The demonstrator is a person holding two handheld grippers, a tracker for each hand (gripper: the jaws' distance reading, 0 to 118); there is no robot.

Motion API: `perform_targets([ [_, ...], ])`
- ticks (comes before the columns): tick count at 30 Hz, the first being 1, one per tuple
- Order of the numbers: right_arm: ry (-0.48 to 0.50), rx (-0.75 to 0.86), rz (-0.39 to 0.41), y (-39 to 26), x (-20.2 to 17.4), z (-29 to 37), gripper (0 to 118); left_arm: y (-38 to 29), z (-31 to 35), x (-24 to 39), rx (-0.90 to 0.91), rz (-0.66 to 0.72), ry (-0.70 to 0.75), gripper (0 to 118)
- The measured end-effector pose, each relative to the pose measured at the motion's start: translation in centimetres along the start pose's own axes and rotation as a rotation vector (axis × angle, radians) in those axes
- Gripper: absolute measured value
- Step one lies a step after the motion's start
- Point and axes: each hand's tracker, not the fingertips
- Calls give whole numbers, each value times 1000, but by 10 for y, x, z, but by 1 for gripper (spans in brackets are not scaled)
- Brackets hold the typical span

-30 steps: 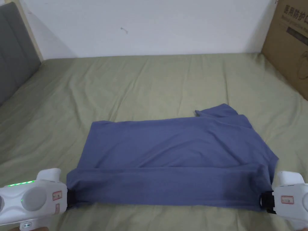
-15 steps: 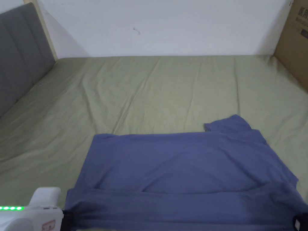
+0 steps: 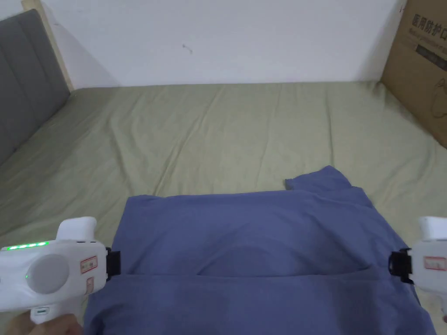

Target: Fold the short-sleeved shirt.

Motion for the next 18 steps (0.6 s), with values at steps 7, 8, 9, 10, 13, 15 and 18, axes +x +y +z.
perform_targets([
  [7, 129, -106, -59, 6, -10, -46, 3, -4, -31, 15, -66, -55, -25, 0],
  [8, 125, -104, -53, 13, -7, -53, 3, 0, -35, 15, -75, -59, -22, 0],
  [9, 125, -95, -42, 24, -4, -58, 3, 6, -38, 13, -83, -59, -19, 0],
  [10, 116, -88, -37, 38, -1, -63, 3, 9, -42, 13, -81, -57, -20, 0],
  [13, 98, -11, -27, 86, 6, -79, 3, 28, -51, 10, -86, -41, -4, 0],
  [15, 76, 8, -36, 124, 15, -97, 18, 39, -57, 10, -76, -35, -3, 0],
  [18, 58, -22, -29, 174, 28, -137, 107, 50, -72, 9, -86, -30, 4, 0],
])
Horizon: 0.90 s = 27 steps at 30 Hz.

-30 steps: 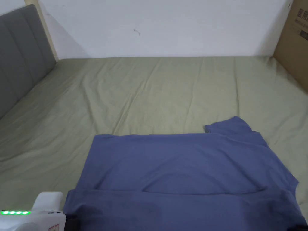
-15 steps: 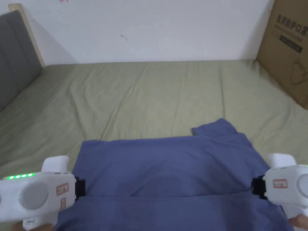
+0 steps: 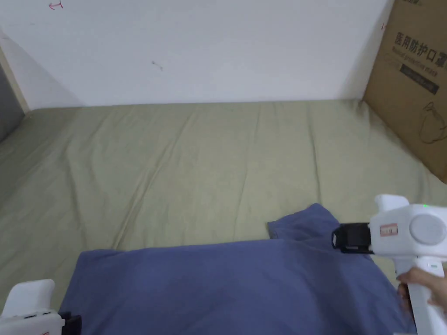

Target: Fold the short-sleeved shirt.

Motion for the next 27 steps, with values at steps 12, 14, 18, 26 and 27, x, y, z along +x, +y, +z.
perform_targets([
  [12, -87, -176, 55, 0, 11, -96, 58, 14, -54, -13, -116, 24, 39, 0],
  [14, -79, -197, 37, 10, 11, -90, 21, 15, -59, -13, -121, 13, 49, 0],
  [18, -9, -181, 9, 22, 12, -82, 5, 29, -67, -17, -115, 33, 59, 6],
  [26, -46, -161, 37, 21, 5, -81, 5, 120, -130, -25, -72, 57, 43, 115],
  [27, -47, -160, 37, 20, 5, -80, 5, 129, -142, -27, -69, 62, 58, 113],
])
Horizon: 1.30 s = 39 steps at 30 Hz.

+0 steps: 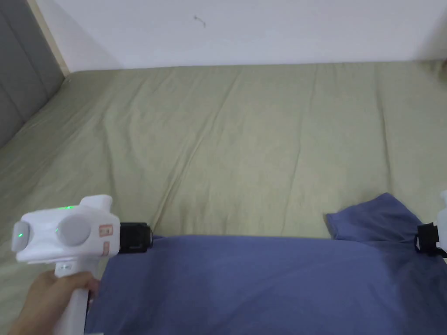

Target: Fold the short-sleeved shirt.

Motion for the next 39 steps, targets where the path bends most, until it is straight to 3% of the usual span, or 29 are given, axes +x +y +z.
perform_targets([
  [2, -1, -4, 0, -1, 0, 0, 5, 10, -16, 1, -42, 20, 73, 106],
  [3, 0, -6, 1, -2, 0, 0, 5, 10, -25, -1, -40, 11, 34, 67],
  [4, -2, -7, 2, -2, 0, 0, 5, 5, -35, -3, -106, -8, -26, 38],
  [5, -3, -9, -4, -3, 0, 1, 5, -2, -40, 4, -182, -31, -5, 37],
  [6, 6, -11, -14, -4, 0, 3, 5, 6, -25, 1, -96, -35, 28, 33],
  [8, 8, 4, -1, -7, -1, 10, 5, 13, -14, -4, -100, -26, 2, 2],
  [11, 30, 36, -2, -10, 0, 32, 5, 10, 7, 1, -83, -2, -32, 1],
  [16, 83, 112, -16, -21, 5, 87, 5, -7, 70, 8, 3, -112, -37, 1],
  [20, 93, 169, 33, -58, 11, 143, 5, -38, 134, -5, 90, -124, -63, 1],
  [24, 115, 187, 11, -121, 22, 184, 5, -94, 188, -23, 131, -132, -69, 1],
  [28, 108, 89, -7, -199, 31, 187, 5, -161, 200, -41, 83, -116, -83, 1],
  [30, 83, 27, 12, -240, 32, 175, 5, -196, 188, -49, 15, -99, -70, 2],
  [34, 71, -11, -29, -289, 35, 153, 7, -243, 163, -59, -41, -69, -72, 4],
  [35, 56, -13, -38, -294, 35, 150, 17, -248, 162, -60, -36, -35, -83, 16],
  [36, 41, -22, -39, -295, 34, 151, 48, -249, 163, -61, -35, -15, -78, 55],
  [37, -6, -35, -61, -296, 31, 153, 71, -248, 165, -61, -49, -10, -42, 89],
  [38, -20, -10, -59, -297, 29, 158, 79, -247, 168, -60, -49, -21, -25, 107],
  [39, -20, 41, -54, -296, 28, 167, 79, -246, 178, -60, -9, -45, -18, 109],
])
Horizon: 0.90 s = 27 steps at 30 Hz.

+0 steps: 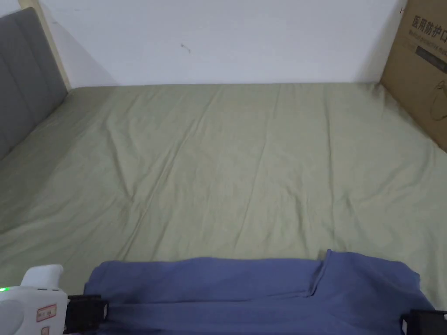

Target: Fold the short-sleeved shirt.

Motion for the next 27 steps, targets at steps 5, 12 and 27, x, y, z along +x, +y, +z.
perform_targets([
  [5, 47, 174, 2, 16, -33, 33, 59, 10, 38, 8, 100, 45, -89, 87],
  [12, 213, 228, 76, 10, -113, 28, 4, -14, 36, 6, 119, 158, -189, 0],
  [27, 315, 96, 318, -3, -213, -1, 4, -40, -29, -64, 48, 583, -411, 115],
])
